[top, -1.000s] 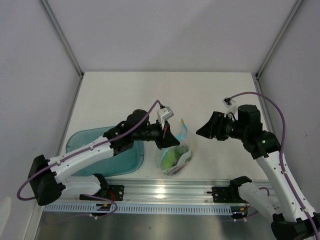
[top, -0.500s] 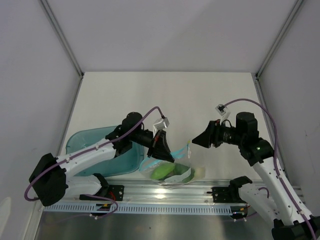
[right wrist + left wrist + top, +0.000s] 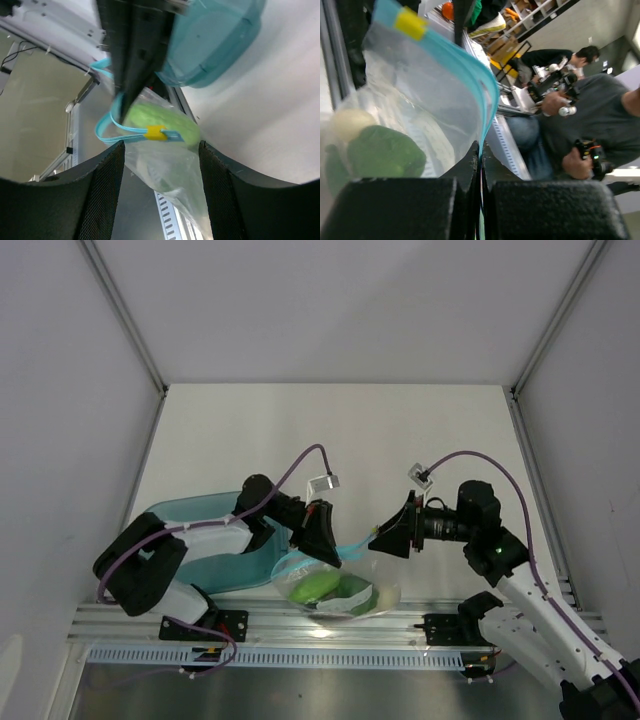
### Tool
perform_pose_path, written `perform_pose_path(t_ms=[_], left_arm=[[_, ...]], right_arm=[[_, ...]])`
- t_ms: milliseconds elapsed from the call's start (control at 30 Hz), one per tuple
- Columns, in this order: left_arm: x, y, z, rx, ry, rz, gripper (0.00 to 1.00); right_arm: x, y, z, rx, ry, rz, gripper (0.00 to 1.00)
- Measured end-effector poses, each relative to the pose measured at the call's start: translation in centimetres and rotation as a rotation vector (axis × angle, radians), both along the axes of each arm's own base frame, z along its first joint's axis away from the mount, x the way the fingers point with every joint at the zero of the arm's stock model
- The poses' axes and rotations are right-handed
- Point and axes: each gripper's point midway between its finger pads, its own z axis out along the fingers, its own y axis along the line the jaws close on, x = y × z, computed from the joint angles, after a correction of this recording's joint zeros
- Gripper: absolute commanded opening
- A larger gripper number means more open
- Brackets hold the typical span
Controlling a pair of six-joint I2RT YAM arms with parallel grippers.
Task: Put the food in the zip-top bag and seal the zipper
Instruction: Zip the zipper food storage bag at the center of the board.
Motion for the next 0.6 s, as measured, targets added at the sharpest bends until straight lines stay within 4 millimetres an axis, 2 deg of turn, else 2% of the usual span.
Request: perform_pose_path(t_ms=[100,300,467,533,600], left_arm=[[0.2,-0.1,-0.7,0.054,0.083,-0.011,0.01],[-0.4,0.3,0.4,0.046,0.083,-0.031,0.01],[-0.7,0.7,1.0,0.039,0.078,-0.037,0.01],[-0.8,0.7,1.3,0.038,0.078,-0.038,0.01],[-1.0,0.8,1.5,0.038,0.079,-0.039,0.01]], right_arm=[[-0.7,0.6,0.6,0.033,-0.033,0.045,0.62],[-1.8,1.7,0.6,0.06,-0.049,0.129,0.6],[-2.4,2.3,0.3,0.072,-0.063,0.164,0.5],[-2.5,2.4,-0.2,0.074,-0.058,0.168,0.51],[-2.5,2.4,-0.7,0.073,-0.053,0.166,0.57]])
